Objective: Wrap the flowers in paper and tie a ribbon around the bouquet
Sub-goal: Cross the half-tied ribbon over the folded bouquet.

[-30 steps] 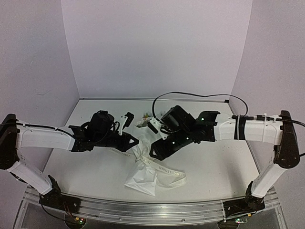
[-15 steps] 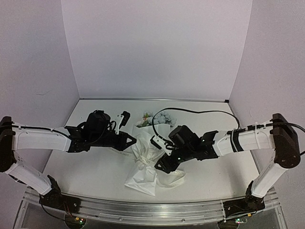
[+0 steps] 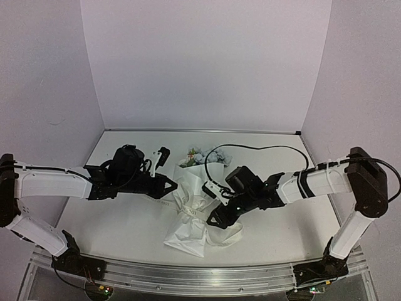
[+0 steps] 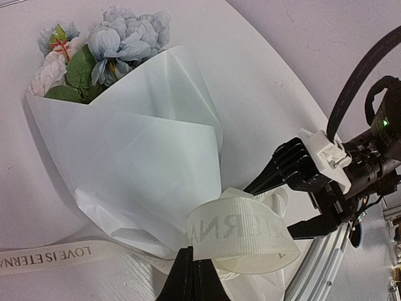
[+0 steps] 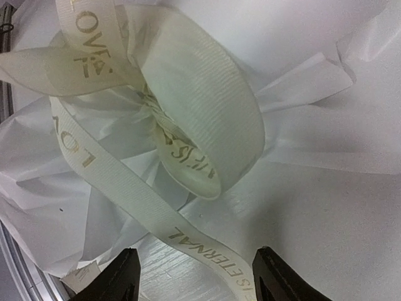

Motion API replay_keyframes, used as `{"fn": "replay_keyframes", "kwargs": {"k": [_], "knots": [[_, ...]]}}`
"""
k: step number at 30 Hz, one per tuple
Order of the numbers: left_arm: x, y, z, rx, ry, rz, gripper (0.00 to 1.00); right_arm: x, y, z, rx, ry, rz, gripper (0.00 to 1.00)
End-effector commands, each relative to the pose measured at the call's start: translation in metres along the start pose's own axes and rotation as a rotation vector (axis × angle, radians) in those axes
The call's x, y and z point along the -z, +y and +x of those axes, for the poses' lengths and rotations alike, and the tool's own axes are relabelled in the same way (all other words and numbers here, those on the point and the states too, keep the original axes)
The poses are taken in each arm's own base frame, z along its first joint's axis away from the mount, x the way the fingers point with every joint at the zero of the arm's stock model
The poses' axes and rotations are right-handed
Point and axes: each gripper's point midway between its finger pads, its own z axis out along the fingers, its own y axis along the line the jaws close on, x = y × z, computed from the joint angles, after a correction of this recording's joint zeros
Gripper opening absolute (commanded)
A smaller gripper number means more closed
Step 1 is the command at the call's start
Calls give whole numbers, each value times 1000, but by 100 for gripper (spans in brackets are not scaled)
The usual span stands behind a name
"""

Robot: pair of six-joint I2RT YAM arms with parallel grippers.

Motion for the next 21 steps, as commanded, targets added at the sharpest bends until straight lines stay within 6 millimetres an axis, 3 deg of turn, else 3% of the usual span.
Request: {"fn": "replay_keyframes", "kwargs": {"k": [1, 7, 11, 21], "knots": [[10, -10, -25, -34, -53, 19, 0, -11, 7, 2, -17, -4, -48, 63], [12, -11, -29, -38, -50, 20, 0, -22, -3, -4, -19, -31, -7, 61], [12, -13, -30, -37, -49, 24, 0, -24, -5, -8, -37, -42, 6, 55], [15, -13, -36, -41, -71, 21, 0, -13, -11, -5, -126, -60, 48, 8]]}}
